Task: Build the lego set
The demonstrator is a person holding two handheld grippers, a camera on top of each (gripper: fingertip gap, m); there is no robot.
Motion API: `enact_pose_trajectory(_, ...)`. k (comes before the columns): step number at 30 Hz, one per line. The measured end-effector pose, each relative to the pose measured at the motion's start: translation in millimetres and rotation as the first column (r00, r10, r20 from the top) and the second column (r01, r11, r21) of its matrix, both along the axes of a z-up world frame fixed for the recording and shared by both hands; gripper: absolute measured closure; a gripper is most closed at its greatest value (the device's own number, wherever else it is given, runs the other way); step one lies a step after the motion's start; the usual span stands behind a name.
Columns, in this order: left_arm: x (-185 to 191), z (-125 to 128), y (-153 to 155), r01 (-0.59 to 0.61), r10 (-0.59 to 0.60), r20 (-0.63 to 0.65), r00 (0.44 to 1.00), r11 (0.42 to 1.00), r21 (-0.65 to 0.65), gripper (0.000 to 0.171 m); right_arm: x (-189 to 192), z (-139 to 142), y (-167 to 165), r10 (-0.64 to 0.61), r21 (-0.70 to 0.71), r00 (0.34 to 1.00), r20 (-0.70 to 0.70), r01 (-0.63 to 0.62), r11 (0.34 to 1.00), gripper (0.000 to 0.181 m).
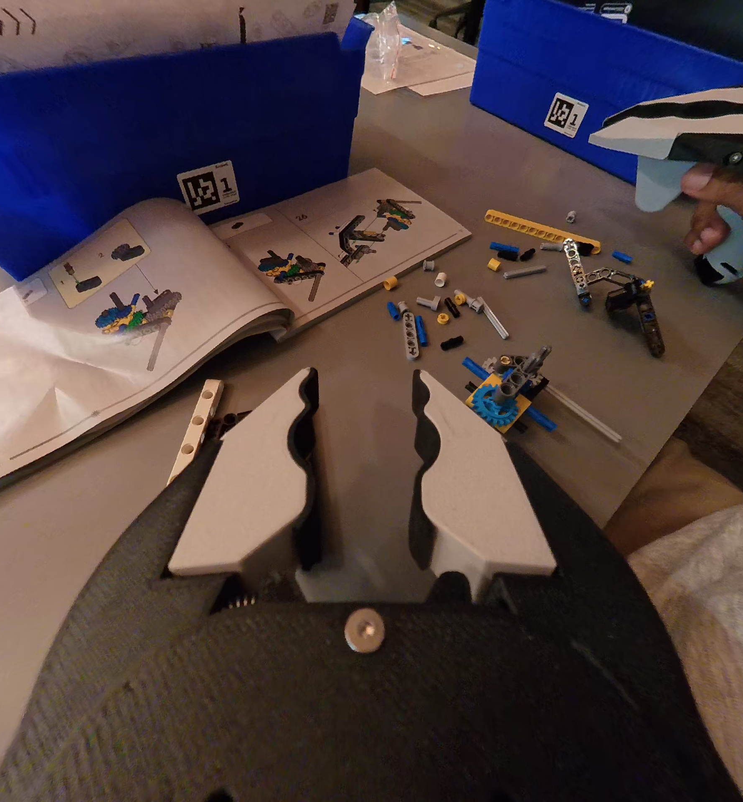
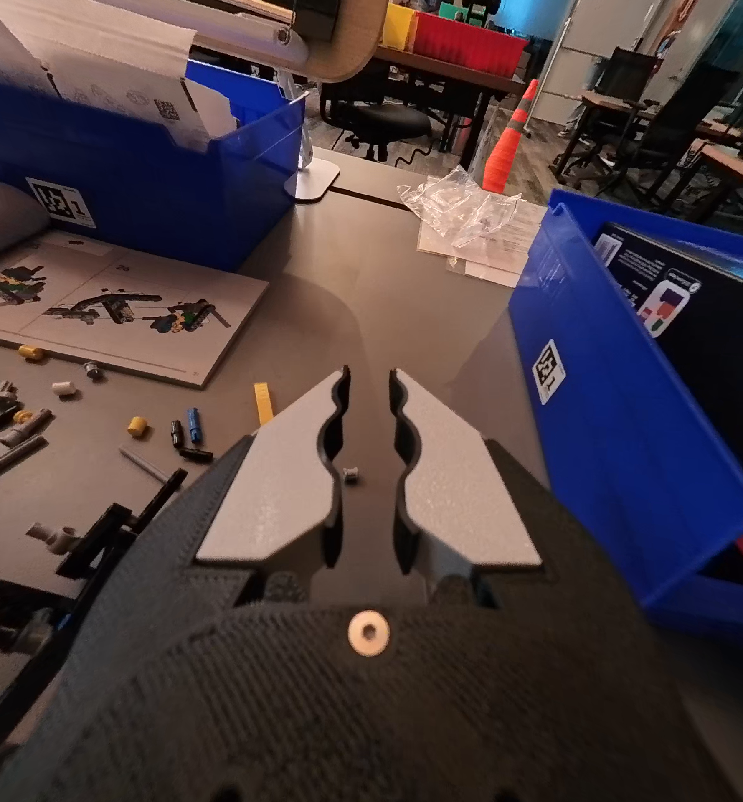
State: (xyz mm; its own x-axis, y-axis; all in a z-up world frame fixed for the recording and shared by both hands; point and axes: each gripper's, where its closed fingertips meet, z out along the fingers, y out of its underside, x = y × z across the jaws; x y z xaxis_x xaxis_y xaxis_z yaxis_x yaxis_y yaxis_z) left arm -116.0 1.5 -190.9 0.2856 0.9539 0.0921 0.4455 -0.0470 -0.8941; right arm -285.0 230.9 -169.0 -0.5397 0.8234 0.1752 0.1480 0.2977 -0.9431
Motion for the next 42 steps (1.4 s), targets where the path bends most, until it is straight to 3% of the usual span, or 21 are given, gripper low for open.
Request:
enact_pose_trajectory(33,2.5,3.2,4.7,0.051,-0.051,-0.010,0.999,0.997,0.050,0.137,0.9,-1.6,-4.6,0.035,0.003,0.999,0.008,-0.035,0.999,0.159)
enact_pose_trajectory(38,10.4,11.8,18.7,0.157,-0.153,-0.065,0.986,0.985,0.064,0.136,26.4,4.3,-24.7,0.210,-0.012,0.978,-0.002,-0.210,0.978,0.140)
enact_pose_trajectory(42,16.8,20.8,30.9,0.239,-0.225,-0.104,0.969,0.957,0.166,0.134,74.5,13.4,-67.9,0.462,0.081,0.887,0.009,-0.461,0.884,0.128)
